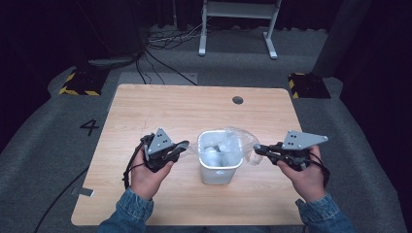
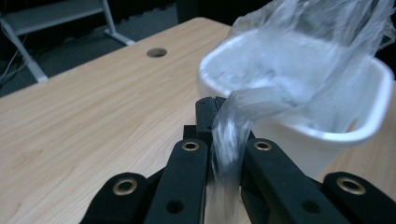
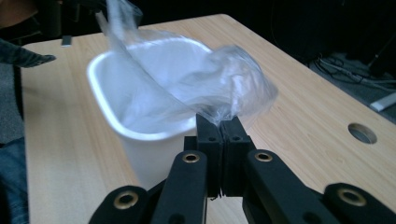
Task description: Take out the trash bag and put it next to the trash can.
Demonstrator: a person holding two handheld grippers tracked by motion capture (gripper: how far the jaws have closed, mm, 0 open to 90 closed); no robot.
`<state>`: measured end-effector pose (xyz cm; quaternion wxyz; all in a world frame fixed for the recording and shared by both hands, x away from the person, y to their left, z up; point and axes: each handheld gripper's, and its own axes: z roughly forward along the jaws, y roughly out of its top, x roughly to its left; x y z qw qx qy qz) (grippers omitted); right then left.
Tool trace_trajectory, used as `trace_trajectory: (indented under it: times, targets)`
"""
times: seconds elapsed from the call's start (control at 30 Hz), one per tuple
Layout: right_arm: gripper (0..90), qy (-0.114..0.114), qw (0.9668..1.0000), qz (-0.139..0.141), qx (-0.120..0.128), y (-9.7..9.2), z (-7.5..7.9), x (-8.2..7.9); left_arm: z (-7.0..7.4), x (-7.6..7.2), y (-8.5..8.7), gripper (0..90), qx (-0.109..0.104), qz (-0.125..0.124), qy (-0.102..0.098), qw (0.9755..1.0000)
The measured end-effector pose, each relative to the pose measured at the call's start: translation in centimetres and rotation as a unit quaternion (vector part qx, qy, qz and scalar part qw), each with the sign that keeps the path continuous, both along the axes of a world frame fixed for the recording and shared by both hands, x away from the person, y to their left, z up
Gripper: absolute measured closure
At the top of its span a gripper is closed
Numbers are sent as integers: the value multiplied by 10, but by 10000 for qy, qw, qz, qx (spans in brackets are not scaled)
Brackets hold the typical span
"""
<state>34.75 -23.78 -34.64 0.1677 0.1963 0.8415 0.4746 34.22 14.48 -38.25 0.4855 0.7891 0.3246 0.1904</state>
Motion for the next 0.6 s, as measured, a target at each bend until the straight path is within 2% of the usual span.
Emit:
trace_trajectory:
  times: [0.1,0.17,0.37,0.4,0.5,0.6]
  targets:
    - [892,144,9998,-93,-48,-1,-7,12,-8,7,1,885,2,59,148,9999]
    - [893,264,9995,-136,-54,-1,-15,20,-13,11,1,891,92,100,240,9996]
    - [885,447,9988,-197,-100,1,-31,31,-23,14,0,893,228,108,304,9992]
    - [851,462,9986,-226,-100,1,-31,30,-23,13,0,892,207,111,315,9992]
    - [668,343,9988,-345,-52,-1,-30,26,-23,10,2,855,210,115,291,9993]
    - [507,219,9989,-421,-44,-6,-26,17,-21,5,2,701,243,170,173,9994]
